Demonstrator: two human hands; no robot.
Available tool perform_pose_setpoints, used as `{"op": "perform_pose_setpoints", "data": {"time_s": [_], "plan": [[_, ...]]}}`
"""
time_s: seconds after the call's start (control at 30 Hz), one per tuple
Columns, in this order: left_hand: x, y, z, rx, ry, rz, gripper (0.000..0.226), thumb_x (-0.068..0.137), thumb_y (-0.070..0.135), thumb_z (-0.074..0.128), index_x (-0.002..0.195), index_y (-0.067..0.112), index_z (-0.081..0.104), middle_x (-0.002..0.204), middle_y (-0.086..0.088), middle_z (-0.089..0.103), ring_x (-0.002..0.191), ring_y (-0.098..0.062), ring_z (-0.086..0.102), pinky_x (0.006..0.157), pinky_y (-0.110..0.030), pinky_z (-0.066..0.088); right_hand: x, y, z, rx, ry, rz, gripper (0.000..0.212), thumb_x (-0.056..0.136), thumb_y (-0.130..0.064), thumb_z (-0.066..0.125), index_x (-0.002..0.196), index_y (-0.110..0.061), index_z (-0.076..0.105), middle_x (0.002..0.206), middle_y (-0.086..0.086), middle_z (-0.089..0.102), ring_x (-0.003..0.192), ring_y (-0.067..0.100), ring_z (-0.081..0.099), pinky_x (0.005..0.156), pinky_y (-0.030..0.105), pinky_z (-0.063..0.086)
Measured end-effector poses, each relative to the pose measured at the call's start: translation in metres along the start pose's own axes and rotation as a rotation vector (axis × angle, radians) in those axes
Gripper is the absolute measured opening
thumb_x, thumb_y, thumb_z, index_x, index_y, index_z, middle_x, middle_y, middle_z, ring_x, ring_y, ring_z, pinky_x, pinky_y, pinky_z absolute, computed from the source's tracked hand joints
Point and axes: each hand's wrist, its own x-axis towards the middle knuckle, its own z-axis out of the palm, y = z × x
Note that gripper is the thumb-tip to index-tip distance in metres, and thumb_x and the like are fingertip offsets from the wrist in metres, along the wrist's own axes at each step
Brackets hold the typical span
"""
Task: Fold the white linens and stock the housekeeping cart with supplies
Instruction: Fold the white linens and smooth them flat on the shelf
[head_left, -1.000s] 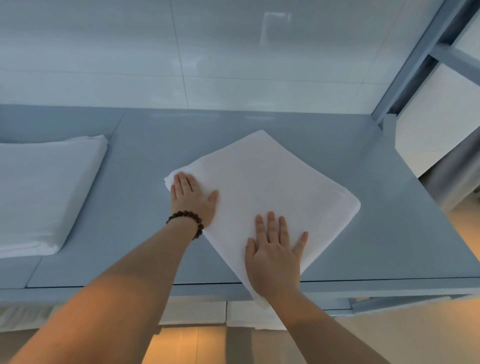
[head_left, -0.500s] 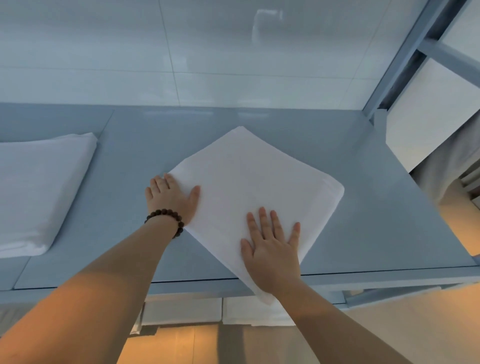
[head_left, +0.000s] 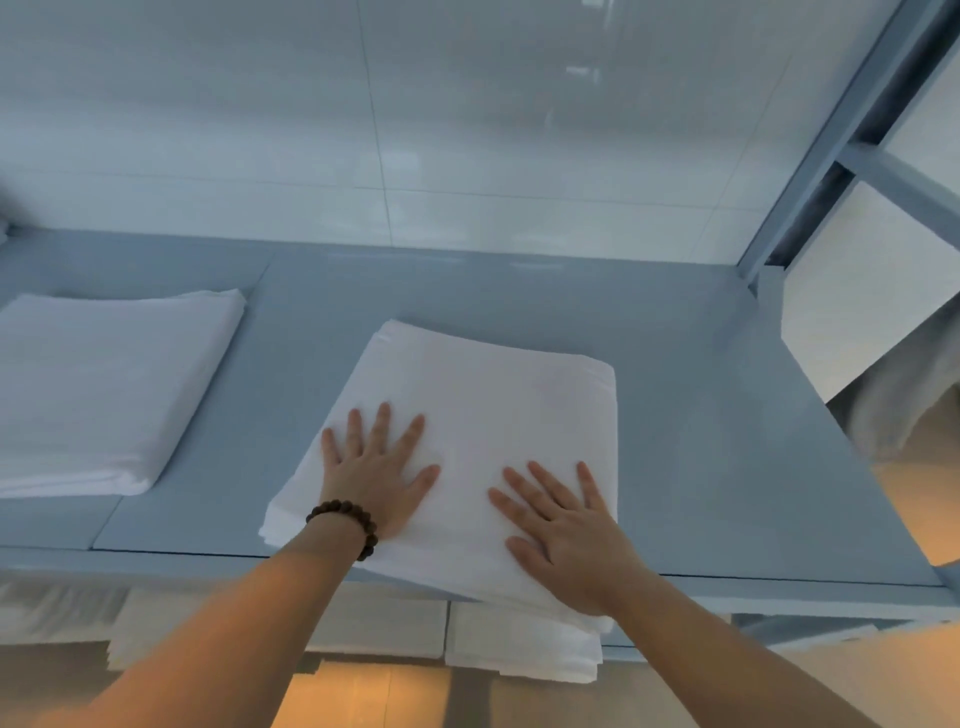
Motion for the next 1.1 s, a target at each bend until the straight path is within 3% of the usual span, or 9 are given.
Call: {"op": "perform_pose_setpoints", "data": {"time_s": [0.13,0.2,0.37,0.7,0.93,1.1], "plan": [[-0.030,-0.010,0.003,-0.029,0.004,-0.062,0.072,0.081,0.073,-0.002,0.146,0.045,-0.016,0.160,0.004,-0.016,0.147,-0.028,-0.013,0.117,-0.052,-0.003,0.000,-0.005,0.005,0.091,0.039,0.321,0.057,0.092,-0.062,0.001,0.140,-0.046,-0.025,0.150,-0.017,-0.030,0.139,0.013,-0.032,0.111,0.057,-0.018],[-0.043,-0.020,0.004,-0.051,-0.006,-0.100,0.074,0.080,0.074,-0.002,0.146,0.044,-0.018,0.160,0.004,-0.016,0.147,-0.025,-0.014,0.118,-0.050,-0.002,0.003,-0.007,0.003,0.147,0.040,0.396,0.059,0.093,-0.062,0.006,0.143,-0.045,-0.020,0.151,-0.015,-0.030,0.141,0.016,-0.031,0.112,0.058,-0.011],[-0.060,-0.036,0.001,-0.116,-0.034,-0.167,0.074,0.083,0.074,0.002,0.147,0.042,-0.017,0.160,0.002,-0.016,0.147,-0.022,-0.013,0.119,-0.046,-0.003,0.018,-0.007,-0.004,0.155,0.000,0.337,0.061,0.093,-0.063,0.011,0.146,-0.045,-0.014,0.157,-0.012,-0.023,0.142,0.019,-0.028,0.116,0.055,0.000],[-0.049,-0.082,0.002,-0.176,-0.059,-0.238,0.074,0.086,0.073,0.005,0.147,0.040,-0.019,0.159,-0.002,-0.020,0.146,-0.024,-0.018,0.117,-0.045,-0.007,0.077,-0.028,-0.016,0.105,-0.035,0.265,0.060,0.094,-0.063,0.012,0.145,-0.048,-0.013,0.156,-0.015,-0.023,0.143,0.016,-0.026,0.117,0.054,0.002],[-0.028,-0.126,0.005,-0.134,-0.028,-0.125,0.080,0.076,0.074,-0.008,0.146,0.038,-0.022,0.158,-0.005,-0.022,0.144,-0.024,-0.023,0.112,-0.046,-0.018,0.117,-0.051,-0.024,-0.013,-0.107,0.312,0.059,0.093,-0.062,0.001,0.140,-0.042,-0.028,0.155,-0.012,-0.027,0.143,0.021,-0.026,0.117,0.054,-0.004],[-0.029,-0.152,-0.005,-0.100,-0.041,0.045,0.076,0.084,0.070,-0.002,0.150,0.034,-0.013,0.160,-0.007,-0.013,0.145,-0.025,-0.019,0.113,-0.050,-0.019,0.135,-0.097,-0.031,0.018,-0.160,0.497,0.060,0.096,-0.056,0.001,0.147,-0.034,-0.021,0.156,-0.006,-0.025,0.144,0.021,-0.023,0.113,0.063,-0.002]]}}
